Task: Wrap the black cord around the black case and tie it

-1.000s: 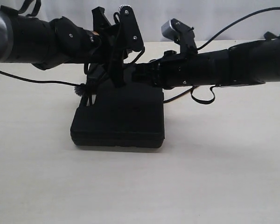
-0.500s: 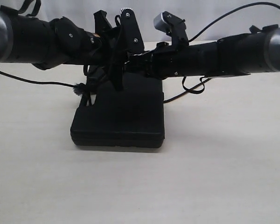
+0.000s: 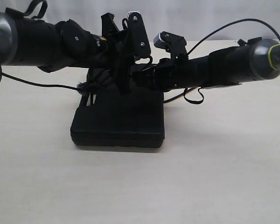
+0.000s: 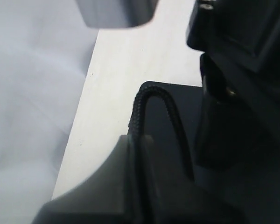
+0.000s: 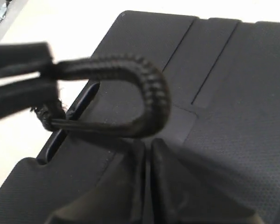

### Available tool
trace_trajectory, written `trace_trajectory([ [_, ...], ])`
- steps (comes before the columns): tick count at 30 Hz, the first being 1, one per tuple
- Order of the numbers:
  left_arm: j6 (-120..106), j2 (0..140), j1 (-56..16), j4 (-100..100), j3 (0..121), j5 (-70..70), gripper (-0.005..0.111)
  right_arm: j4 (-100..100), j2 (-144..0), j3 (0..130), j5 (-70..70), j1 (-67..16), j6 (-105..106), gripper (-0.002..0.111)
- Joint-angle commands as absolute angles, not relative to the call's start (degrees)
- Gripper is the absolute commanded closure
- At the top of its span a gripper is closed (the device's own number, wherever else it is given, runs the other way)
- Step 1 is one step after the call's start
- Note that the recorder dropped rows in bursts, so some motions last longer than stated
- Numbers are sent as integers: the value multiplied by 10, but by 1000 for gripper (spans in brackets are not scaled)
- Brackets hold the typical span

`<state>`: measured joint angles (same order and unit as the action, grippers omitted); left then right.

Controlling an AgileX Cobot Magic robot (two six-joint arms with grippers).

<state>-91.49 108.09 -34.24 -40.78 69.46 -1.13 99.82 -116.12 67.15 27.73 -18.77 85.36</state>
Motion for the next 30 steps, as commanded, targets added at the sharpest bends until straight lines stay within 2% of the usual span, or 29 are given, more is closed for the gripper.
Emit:
trace_trajectory([
  [1, -912, 1061, -347, -412, 693, 7, 107, 991, -1161, 672, 265, -188, 862, 104],
  [7, -912, 1059, -346, -412, 693, 3, 107, 932, -1158, 672, 277, -187, 830, 104],
  [12, -911, 1059, -346, -415, 693, 15, 107, 732, -1126, 665, 193, -185, 628, 104],
  [15, -911, 1059, -346, -423, 693, 17, 107, 682, -1094, 652, 178, -178, 579, 104],
  [19, -899, 1059, -346, -449, 693, 19, 107, 717, -1057, 637, 189, -164, 573, 104],
  [24, -776, 1051, -346, -473, 693, 18, 107, 879, -1048, 601, 73, -178, 647, 104],
  [30, -734, 1051, -346, -473, 693, 25, 107, 999, -1053, 601, 255, -178, 805, 104],
])
